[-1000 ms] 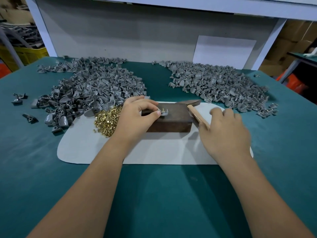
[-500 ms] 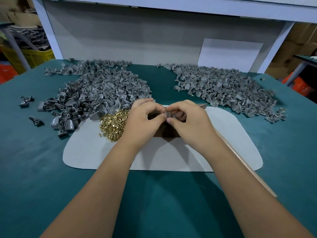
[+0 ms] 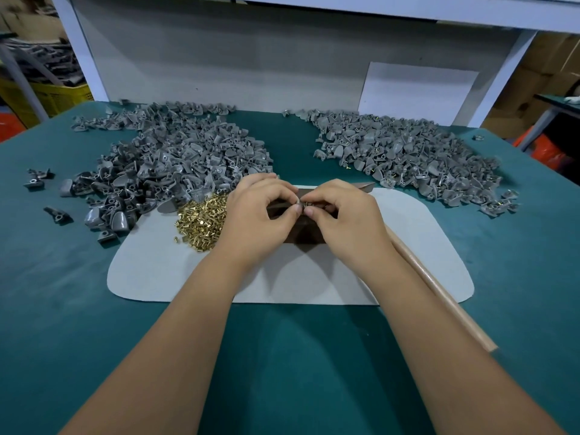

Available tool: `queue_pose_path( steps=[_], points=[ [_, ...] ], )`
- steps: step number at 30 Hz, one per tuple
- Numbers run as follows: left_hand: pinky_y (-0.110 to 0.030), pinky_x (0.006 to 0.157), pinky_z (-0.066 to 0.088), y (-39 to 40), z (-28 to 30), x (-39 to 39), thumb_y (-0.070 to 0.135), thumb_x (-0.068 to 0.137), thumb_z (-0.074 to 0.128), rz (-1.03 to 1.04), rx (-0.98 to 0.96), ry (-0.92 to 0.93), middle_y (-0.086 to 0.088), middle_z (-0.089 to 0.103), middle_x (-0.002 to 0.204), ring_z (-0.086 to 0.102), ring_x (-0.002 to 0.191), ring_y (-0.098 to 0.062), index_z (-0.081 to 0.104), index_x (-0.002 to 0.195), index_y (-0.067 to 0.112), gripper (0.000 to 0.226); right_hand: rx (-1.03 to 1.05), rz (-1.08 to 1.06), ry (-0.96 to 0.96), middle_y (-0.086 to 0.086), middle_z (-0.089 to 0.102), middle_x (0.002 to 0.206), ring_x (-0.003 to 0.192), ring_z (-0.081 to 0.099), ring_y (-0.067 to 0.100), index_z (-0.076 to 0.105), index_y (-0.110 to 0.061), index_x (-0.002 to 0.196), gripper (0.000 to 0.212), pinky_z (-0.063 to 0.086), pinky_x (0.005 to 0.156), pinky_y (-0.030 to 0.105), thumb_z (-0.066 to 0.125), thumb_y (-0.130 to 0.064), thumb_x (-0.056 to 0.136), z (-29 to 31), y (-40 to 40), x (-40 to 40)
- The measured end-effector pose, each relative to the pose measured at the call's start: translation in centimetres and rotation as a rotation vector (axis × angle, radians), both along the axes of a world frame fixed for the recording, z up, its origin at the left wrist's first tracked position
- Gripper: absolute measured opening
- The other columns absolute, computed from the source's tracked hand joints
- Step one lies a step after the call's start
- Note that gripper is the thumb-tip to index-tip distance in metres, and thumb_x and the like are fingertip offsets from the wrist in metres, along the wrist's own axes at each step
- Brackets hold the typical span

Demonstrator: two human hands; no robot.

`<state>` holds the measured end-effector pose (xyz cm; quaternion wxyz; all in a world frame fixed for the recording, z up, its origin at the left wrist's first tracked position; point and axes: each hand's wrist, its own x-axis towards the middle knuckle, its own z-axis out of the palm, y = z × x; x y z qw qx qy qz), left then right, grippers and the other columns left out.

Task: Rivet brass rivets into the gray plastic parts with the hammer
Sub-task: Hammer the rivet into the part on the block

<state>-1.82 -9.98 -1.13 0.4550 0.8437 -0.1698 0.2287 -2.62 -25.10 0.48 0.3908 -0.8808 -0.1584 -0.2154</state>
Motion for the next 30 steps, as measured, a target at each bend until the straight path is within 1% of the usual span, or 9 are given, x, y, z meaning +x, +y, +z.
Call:
queue_pose_path(
  steps=[3,7,16,19,22,24,26,28,30],
  points=[
    [-0.047,0.109,0.033,-0.01,-0.02,0.04,0.010,0.083,0.074,0.013,0.018,-0.007,0.011,0.069,0.095,0.047,0.124,-0.018,0.076,0.086,0.012,0.004,-0.003,-0.015,-0.007,-0.007,0.065,0.086,0.083,0.058,0.006,0.075,-0.014,0.090,0.015,0.046,0.079,0.020,0.070,-0.004,0.080,0.07,0.01,0.04],
    [-0.047,0.109,0.032,-0.01,-0.04,0.00,0.012,0.084,0.074,0.004,-0.002,0.013,0.008,0.072,0.099,0.046,0.125,-0.017,0.078,0.083,0.014,0.004,-0.022,-0.044,0.016,-0.010,0.065,0.084,0.080,0.059,0.005,0.075,-0.018,0.089,0.016,0.047,0.078,0.020,0.070,-0.006,0.079,0.07,0.02,0.19],
    [-0.052,0.111,0.031,0.01,0.30,-0.19,0.013,0.084,0.073,0.017,-0.019,0.068,0.019,0.068,0.089,0.048,0.129,-0.011,0.079,0.088,0.019,0.009,-0.004,-0.063,0.051,-0.016,0.062,0.077,0.074,0.057,0.002,0.073,-0.023,0.082,0.014,0.044,0.072,0.016,0.070,-0.010,0.079,-0.01,0.08,0.39],
    [-0.052,0.112,0.030,0.03,0.27,-0.23,0.016,0.084,0.072,0.018,-0.002,0.063,0.025,0.064,0.086,0.049,0.128,-0.010,0.079,0.086,0.021,0.009,-0.013,-0.070,0.048,-0.018,0.060,0.075,0.072,0.055,-0.001,0.072,-0.024,0.082,0.014,0.040,0.069,0.010,0.070,-0.011,0.079,-0.09,0.11,0.42],
    [-0.044,0.115,0.020,-0.09,0.31,-0.21,0.018,0.085,0.073,0.052,0.022,0.073,0.026,0.064,0.086,0.049,0.128,-0.007,0.078,0.084,0.026,0.009,-0.020,-0.074,0.029,-0.017,0.060,0.075,0.072,0.054,-0.001,0.072,-0.024,0.082,0.014,0.039,0.069,0.010,0.070,-0.011,0.080,-0.13,0.16,0.31],
    [-0.035,0.111,0.016,-0.23,0.36,-0.26,0.020,0.085,0.073,0.079,0.043,0.083,0.025,0.065,0.087,0.048,0.128,-0.004,0.076,0.083,0.029,0.010,-0.030,-0.074,0.017,-0.016,0.060,0.077,0.073,0.054,0.001,0.071,-0.023,0.082,0.013,0.041,0.070,0.014,0.069,-0.010,0.080,-0.18,0.21,0.21],
    [-0.042,0.115,0.018,-0.22,0.35,-0.33,0.019,0.085,0.073,0.061,0.013,0.097,0.026,0.065,0.085,0.049,0.127,-0.004,0.076,0.081,0.030,0.012,-0.006,-0.056,0.023,-0.014,0.062,0.080,0.075,0.055,0.002,0.072,-0.021,0.084,0.013,0.043,0.072,0.016,0.069,-0.008,0.081,-0.14,0.20,0.01],
    [-0.050,0.114,0.026,-0.06,0.35,-0.44,0.020,0.084,0.074,0.017,-0.056,0.116,0.027,0.065,0.084,0.050,0.126,-0.006,0.072,0.077,0.036,0.018,0.026,-0.026,0.024,-0.011,0.065,0.085,0.080,0.056,0.002,0.073,-0.018,0.090,0.016,0.043,0.076,0.013,0.066,-0.005,0.083,-0.03,-0.05,-0.22],
    [-0.051,0.114,0.028,0.04,0.44,-0.50,0.024,0.083,0.074,-0.001,-0.088,0.134,0.027,0.066,0.086,0.049,0.126,-0.004,0.068,0.074,0.042,0.021,0.055,-0.003,0.026,-0.008,0.068,0.092,0.088,0.058,0.002,0.074,-0.015,0.097,0.023,0.044,0.082,0.012,0.059,-0.001,0.087,0.11,-0.43,-0.41]
  ],
)
